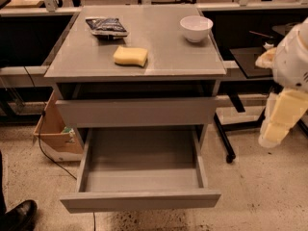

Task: Close middle drawer

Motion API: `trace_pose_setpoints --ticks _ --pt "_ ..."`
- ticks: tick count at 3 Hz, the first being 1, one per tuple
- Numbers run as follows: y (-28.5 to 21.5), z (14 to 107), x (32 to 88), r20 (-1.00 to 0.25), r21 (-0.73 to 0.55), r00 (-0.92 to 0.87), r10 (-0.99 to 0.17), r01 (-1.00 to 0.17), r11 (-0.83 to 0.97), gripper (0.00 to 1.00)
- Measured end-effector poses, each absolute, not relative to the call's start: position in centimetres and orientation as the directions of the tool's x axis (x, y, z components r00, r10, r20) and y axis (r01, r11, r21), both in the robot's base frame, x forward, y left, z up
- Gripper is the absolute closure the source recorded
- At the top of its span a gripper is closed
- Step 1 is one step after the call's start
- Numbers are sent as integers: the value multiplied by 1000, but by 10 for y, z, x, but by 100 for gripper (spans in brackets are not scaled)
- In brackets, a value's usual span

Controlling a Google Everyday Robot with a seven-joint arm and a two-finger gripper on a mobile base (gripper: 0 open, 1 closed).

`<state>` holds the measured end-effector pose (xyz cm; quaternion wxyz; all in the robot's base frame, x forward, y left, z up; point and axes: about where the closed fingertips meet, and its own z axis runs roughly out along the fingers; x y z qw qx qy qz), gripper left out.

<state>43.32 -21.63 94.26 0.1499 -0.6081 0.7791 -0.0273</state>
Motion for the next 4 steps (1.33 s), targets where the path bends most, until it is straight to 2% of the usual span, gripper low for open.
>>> trace_pose_setpoints --ticks 3,4 --pt "-184 786 400 -255 -158 -100 -962 -977 143 0" --pt "-174 772 396 -268 -148 -97 -958 -979 140 0"
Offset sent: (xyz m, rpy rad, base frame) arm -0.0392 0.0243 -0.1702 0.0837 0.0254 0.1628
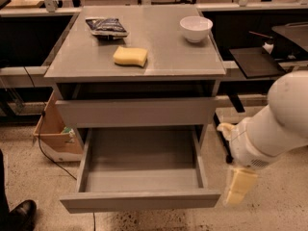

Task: Close middle drawer

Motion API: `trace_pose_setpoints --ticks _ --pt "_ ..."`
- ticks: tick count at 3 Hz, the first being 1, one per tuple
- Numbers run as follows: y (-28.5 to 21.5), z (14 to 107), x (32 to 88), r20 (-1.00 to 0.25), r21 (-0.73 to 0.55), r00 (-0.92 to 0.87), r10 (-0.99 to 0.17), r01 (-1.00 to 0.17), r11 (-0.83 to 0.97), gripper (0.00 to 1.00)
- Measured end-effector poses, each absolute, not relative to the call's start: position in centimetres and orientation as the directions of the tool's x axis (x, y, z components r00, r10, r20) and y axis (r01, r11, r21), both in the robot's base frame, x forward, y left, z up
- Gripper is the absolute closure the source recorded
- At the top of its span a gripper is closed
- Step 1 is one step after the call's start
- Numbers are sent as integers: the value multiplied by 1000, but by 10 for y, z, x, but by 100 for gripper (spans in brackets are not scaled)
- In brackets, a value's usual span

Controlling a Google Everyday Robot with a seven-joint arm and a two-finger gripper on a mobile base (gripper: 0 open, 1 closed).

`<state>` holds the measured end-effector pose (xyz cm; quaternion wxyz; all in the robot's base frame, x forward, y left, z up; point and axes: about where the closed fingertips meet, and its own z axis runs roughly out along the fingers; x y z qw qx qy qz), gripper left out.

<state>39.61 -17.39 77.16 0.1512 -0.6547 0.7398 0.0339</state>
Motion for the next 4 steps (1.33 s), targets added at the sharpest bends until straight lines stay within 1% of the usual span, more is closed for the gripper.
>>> trace_pose_setpoints --ticks 2,3,4 --pt "-139 692 414 -323 -111 -98 -941 -984 140 0" --pt "-98 618 428 -379 -136 -39 -925 -986 97 0" --pt "-96 614 428 -382 -136 -41 -923 -986 99 0"
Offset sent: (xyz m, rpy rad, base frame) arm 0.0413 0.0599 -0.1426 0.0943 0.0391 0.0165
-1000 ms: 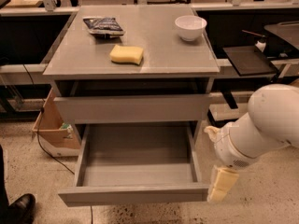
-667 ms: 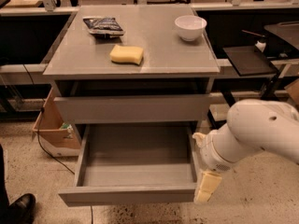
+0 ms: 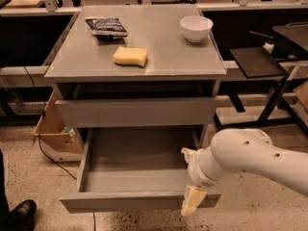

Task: Close middle drawer

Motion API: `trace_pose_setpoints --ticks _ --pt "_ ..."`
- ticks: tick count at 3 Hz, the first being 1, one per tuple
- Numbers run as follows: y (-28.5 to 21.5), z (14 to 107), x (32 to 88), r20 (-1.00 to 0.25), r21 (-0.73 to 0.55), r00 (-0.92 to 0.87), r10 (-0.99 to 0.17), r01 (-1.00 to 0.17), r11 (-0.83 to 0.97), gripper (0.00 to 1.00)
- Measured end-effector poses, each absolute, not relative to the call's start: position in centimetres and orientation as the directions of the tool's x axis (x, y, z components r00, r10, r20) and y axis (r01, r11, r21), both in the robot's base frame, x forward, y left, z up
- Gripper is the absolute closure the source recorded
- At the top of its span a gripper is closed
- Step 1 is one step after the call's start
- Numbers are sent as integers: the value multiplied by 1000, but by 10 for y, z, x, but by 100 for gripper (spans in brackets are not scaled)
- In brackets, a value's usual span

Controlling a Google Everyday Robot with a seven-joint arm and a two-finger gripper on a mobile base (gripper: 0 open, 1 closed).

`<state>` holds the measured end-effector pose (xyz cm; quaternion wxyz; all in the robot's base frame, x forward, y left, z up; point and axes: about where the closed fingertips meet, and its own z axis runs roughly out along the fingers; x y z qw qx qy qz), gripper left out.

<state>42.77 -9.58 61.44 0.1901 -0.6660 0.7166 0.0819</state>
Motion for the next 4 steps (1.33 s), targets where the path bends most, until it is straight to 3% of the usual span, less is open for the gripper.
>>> trace_pose_setpoints --ticks 2,4 --pt "-75 542 438 -414 -122 -77 -907 -983 139 0" --pt "-59 453 499 -464 -150 -111 -879 -968 201 0"
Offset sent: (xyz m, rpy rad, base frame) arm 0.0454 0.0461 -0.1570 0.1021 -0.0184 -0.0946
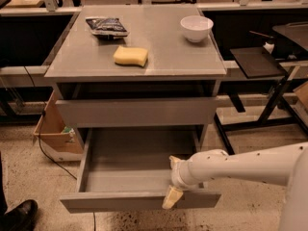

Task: Close middle drawer

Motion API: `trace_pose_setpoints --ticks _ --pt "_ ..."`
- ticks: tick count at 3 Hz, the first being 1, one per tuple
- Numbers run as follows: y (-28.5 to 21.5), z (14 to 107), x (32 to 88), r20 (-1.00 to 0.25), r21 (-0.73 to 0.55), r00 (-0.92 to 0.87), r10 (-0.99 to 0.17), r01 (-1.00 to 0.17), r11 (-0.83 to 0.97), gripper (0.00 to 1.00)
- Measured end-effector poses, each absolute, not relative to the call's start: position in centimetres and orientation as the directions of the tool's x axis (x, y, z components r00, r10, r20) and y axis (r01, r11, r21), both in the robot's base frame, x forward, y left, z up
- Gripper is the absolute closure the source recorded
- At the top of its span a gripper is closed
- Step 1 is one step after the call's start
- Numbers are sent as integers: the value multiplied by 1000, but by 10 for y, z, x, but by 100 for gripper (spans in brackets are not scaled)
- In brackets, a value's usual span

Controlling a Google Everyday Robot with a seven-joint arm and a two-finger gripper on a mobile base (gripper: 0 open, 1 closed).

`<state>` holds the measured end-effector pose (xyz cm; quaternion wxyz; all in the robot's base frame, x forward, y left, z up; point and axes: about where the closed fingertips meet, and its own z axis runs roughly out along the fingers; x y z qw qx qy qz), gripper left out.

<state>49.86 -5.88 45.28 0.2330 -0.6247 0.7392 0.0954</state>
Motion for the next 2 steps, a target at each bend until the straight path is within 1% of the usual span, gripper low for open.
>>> trace_pose_setpoints --ticks 1,2 --pt "-57 434 522 -475 -166 -114 -872 -962 217 16" --pt "-57 431 535 -480 -183 -111 -870 -958 223 39"
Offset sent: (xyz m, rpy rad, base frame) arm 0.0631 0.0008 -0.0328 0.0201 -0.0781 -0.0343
